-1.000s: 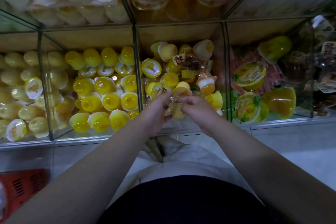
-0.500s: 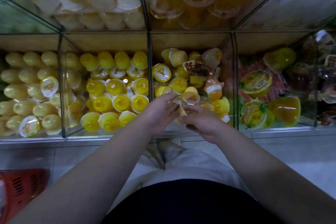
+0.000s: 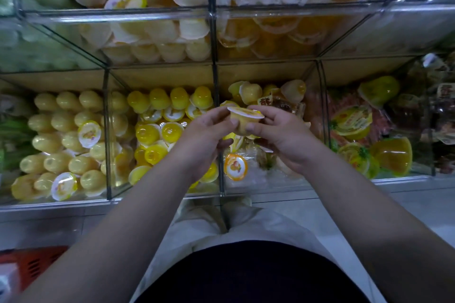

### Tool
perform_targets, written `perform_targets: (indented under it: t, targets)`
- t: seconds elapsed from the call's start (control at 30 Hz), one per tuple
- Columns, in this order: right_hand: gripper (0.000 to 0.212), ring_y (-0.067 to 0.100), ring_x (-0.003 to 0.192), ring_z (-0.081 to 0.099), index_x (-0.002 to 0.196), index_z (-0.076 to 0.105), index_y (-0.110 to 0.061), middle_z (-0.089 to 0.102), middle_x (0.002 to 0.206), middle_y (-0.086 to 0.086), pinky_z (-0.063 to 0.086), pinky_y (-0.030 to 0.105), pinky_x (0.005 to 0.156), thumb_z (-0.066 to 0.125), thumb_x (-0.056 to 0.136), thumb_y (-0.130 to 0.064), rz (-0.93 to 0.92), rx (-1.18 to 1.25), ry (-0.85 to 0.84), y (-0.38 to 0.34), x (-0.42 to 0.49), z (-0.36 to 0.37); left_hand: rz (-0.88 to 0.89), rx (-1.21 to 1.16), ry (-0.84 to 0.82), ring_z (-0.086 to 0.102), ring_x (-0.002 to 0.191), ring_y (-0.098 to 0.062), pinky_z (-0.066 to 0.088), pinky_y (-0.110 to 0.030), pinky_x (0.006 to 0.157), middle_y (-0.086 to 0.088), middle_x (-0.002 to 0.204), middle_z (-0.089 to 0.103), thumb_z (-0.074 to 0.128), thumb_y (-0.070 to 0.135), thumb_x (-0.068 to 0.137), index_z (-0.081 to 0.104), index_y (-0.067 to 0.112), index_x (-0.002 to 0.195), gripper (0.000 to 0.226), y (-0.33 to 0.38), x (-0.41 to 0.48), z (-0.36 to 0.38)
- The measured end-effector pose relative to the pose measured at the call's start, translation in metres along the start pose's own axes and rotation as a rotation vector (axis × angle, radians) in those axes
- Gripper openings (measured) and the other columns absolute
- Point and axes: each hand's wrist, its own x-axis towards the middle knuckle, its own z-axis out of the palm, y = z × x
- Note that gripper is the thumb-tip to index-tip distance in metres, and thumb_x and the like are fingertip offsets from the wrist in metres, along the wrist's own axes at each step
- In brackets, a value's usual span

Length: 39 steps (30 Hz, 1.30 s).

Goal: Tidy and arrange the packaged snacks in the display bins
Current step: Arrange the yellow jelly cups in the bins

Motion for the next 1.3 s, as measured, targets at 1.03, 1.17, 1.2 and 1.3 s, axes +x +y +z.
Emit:
perform_targets:
  t: [1.03, 1.17, 1.2, 1.3]
  targets:
    - [0.022, 0.011, 0.089, 0.068, 0.1, 0.065, -0.025, 0.072, 0.1, 0.004, 0.056, 0.025, 0.077, 0.072, 0.085, -0.012, -0.548, -0.332, 0.105, -0.128, 0.023, 0.12, 0.565, 0.354, 0.106, 0.063, 0.079, -0.001, 0.049, -0.015, 0.069, 0.013, 0.084, 0.069, 0.076, 0.014, 0.081, 0.069, 0.033, 0.093, 0.023, 0.162, -0.018, -0.081]
    - [0.029, 0.014, 0.092, 0.069, 0.108, 0.065, -0.026, 0.071, 0.104, -0.003, 0.057, 0.027, 0.078, 0.074, 0.083, -0.015, -0.547, -0.364, 0.144, -0.14, 0.032, 0.127, 0.547, 0.394, 0.156, 0.065, 0.078, -0.001, 0.052, -0.017, 0.065, 0.01, 0.086, 0.072, 0.072, 0.016, 0.085, 0.071, 0.035, 0.097, 0.023, 0.178, -0.011, -0.086]
    - [0.03, 0.018, 0.092, 0.069, 0.107, 0.064, -0.027, 0.071, 0.105, -0.003, 0.057, 0.032, 0.082, 0.075, 0.083, -0.015, -0.55, -0.379, 0.162, -0.142, 0.035, 0.129, 0.544, 0.398, 0.163, 0.065, 0.079, -0.003, 0.053, -0.02, 0.068, 0.008, 0.088, 0.073, 0.071, 0.015, 0.086, 0.071, 0.036, 0.097, 0.023, 0.181, -0.009, -0.087]
    - [0.031, 0.014, 0.087, 0.067, 0.105, 0.064, -0.031, 0.07, 0.101, -0.009, 0.057, 0.033, 0.083, 0.075, 0.082, -0.014, -0.574, -0.431, 0.209, -0.151, 0.044, 0.135, 0.514, 0.404, 0.185, 0.063, 0.078, -0.009, 0.051, -0.025, 0.072, 0.008, 0.088, 0.074, 0.068, 0.014, 0.089, 0.071, 0.036, 0.099, 0.024, 0.189, -0.002, -0.089]
